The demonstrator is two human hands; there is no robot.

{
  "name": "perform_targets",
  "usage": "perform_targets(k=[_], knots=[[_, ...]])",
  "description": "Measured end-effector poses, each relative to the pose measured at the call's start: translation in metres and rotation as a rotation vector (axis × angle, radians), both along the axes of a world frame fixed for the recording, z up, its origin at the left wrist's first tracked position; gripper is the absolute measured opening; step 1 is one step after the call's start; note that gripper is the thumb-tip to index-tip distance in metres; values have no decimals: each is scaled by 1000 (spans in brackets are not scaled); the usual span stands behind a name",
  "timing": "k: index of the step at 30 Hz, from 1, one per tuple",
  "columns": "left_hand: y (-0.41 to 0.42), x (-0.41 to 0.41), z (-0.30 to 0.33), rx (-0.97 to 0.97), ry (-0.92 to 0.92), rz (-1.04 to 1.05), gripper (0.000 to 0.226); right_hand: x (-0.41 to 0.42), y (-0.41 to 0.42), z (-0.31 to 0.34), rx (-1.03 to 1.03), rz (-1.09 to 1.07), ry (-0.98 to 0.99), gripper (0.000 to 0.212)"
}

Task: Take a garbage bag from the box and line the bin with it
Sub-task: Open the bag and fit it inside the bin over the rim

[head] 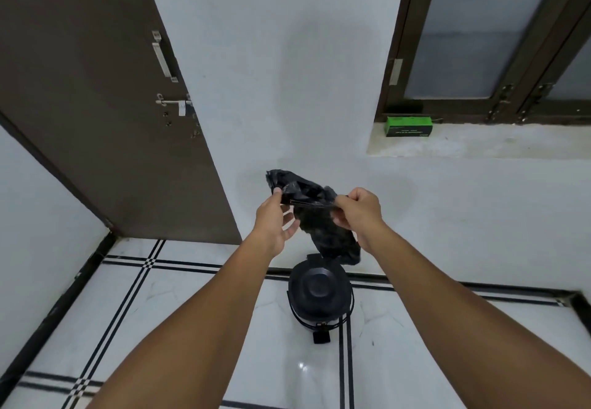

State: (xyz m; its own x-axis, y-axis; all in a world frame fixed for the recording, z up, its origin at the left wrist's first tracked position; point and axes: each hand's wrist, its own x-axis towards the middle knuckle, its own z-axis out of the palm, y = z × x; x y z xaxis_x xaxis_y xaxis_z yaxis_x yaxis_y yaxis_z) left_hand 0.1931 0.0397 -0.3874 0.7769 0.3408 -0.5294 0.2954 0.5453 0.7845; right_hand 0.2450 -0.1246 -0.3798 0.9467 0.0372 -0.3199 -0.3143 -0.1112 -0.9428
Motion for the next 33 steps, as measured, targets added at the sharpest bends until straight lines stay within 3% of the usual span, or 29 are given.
perform_targets(k=[2,4,5,7,9,11,15,19,23,27,28,30,33], knots=[[-5,2,0,-47,-57,39,25,-1,-5,-4,-313,81,-78,14],[-14,6,2,-15,-113,2,19,-2,-7,-4,-568,150,-250,29],[-20,9,3,26,-134,-32,17,-2,-7,-1,-573,156,-356,33],[-32,12,4,109,-174,-84,17,-2,-5,9,-432,201,-467,23],[-42,15,4,162,-199,-85,20,-2,-4,16,-312,296,-416,20],[-50,17,4,206,-211,-87,29,-2,-8,20,-334,338,-400,17],[-60,20,5,204,-238,-131,35,9,-26,13,-394,215,-423,4],[-61,22,5,194,-207,-39,28,16,-42,8,-194,0,-239,8],[-57,26,-3,23,-101,106,28,32,-62,0,101,-212,33,6],[-50,27,-5,-193,-88,266,28,49,-73,-17,215,-344,112,10],[-48,28,-6,-186,-85,285,27,53,-75,-20,228,-384,137,20],[-46,26,-9,24,-18,237,32,61,-78,-28,234,-441,159,34],[-50,18,-10,736,61,-63,46,48,-75,-14,167,-384,116,23]])
